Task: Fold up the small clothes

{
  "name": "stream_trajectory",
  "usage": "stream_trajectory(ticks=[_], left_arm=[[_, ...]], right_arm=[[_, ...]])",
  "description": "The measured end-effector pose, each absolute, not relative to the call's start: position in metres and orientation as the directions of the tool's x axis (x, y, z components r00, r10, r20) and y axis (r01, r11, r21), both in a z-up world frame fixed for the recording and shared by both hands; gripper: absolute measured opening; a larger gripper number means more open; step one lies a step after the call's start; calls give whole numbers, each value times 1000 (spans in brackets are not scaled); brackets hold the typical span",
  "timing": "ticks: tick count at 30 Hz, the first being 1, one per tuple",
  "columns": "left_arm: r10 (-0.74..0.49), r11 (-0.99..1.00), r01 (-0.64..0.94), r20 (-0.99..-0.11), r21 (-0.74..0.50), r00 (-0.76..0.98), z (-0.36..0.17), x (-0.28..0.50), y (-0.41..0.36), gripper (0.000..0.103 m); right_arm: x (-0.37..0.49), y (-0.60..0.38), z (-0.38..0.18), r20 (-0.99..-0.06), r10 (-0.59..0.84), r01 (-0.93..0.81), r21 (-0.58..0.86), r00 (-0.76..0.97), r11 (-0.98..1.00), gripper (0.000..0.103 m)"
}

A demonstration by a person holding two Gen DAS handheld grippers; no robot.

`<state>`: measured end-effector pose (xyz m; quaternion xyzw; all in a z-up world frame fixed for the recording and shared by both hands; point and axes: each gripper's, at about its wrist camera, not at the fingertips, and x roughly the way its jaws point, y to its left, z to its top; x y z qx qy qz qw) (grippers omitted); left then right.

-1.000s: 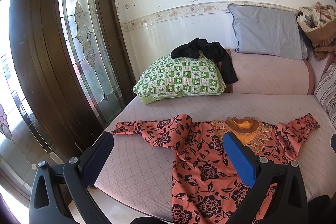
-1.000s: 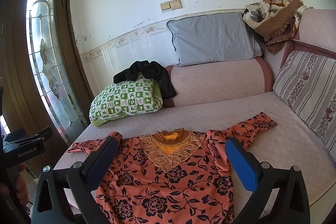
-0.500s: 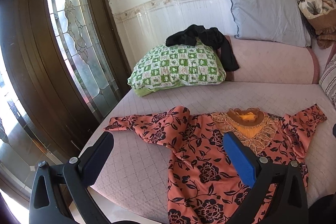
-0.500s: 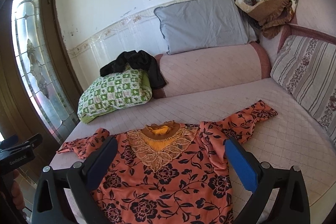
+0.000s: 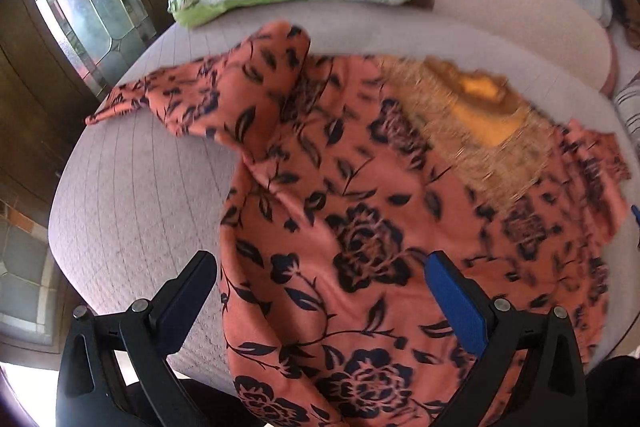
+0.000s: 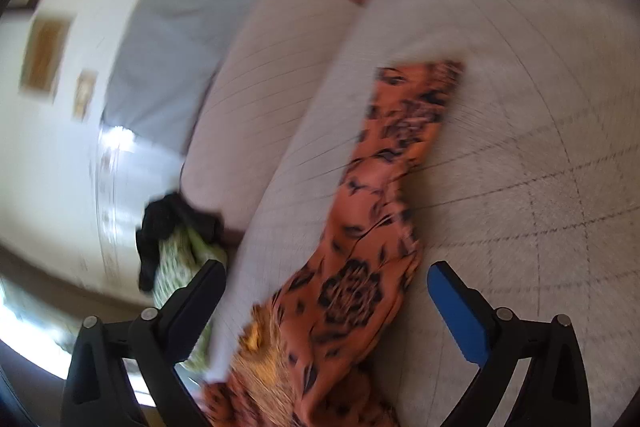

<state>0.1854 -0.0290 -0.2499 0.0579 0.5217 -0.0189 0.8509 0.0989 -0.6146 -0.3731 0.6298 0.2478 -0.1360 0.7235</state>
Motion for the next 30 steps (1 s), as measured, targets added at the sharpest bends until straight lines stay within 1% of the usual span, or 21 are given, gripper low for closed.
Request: stream_trajectory(ticks=[1, 2, 4, 6, 8, 10, 11, 12, 13, 14, 15, 16, 17, 21, 24, 26, 28, 30], left_arm=[[33, 992, 97, -900, 83, 434, -257, 186, -30, 103], [32, 991, 104, -910, 82, 413, -265, 187, -32, 103], [50, 989, 109, -923, 99, 382, -280, 189, -35, 103], [76, 984, 121, -930, 128, 360, -294, 191, -36, 103], [102, 978, 137, -935, 156, 339, -309, 192, -38, 103], [84, 982, 128, -929, 138, 360, -314, 190, -36, 103], [76, 985, 118, -925, 129, 372, -314, 189, -35, 103], [75, 985, 113, -922, 127, 380, -315, 189, -35, 103], [77, 985, 113, -918, 130, 389, -316, 188, -36, 103], [79, 985, 111, -913, 134, 399, -317, 188, -36, 103], [79, 985, 108, -908, 135, 411, -318, 187, -37, 103], [79, 985, 108, -904, 136, 421, -319, 185, -37, 103], [79, 984, 110, -901, 138, 426, -318, 184, -38, 103], [63, 986, 119, -915, 120, 399, -315, 179, -36, 103], [58, 989, 104, -918, 107, 393, -303, 177, -28, 103], [61, 991, 83, -909, 104, 412, -294, 172, -20, 103], [59, 993, 66, -896, 98, 439, -283, 168, -11, 103], [64, 994, 50, -877, 99, 477, -268, 158, 1, 103]], right_arm=[[102, -621, -383, -534, 123, 521, 845, 837, 123, 94], [107, -628, -393, -527, 126, 522, 850, 841, 71, 93], [119, -639, -402, -528, 115, 527, 849, 842, 42, 92], [133, -649, -411, -551, 95, 547, 834, 829, 64, 89], [145, -656, -419, -559, 88, 553, 829, 825, 82, 83], [157, -661, -415, -562, 63, 550, 823, 825, 140, 81], [162, -662, -416, -566, 57, 549, 816, 823, 180, 67], [168, -663, -419, -582, 62, 559, 802, 811, 211, 56], [173, -664, -427, -612, 63, 586, 778, 788, 227, 33], [174, -666, -433, -618, 53, 594, 773, 784, 222, 14], [172, -666, -435, -611, 45, 592, 780, 790, 203, 9], [172, -665, -431, -604, 39, 588, 786, 796, 191, 7], [174, -662, -420, -593, 31, 576, 792, 805, 202, 7], [183, -629, -354, -459, 24, 410, 814, 888, 411, 7], [192, -584, -308, -335, 125, 229, 829, 934, 511, 7], [199, -543, -286, -285, 214, 117, 813, 934, 570, 7], [211, -488, -270, -289, 308, 23, 762, 907, 647, 7], [226, -429, -270, -350, 394, -42, 701, 850, 712, 7]])
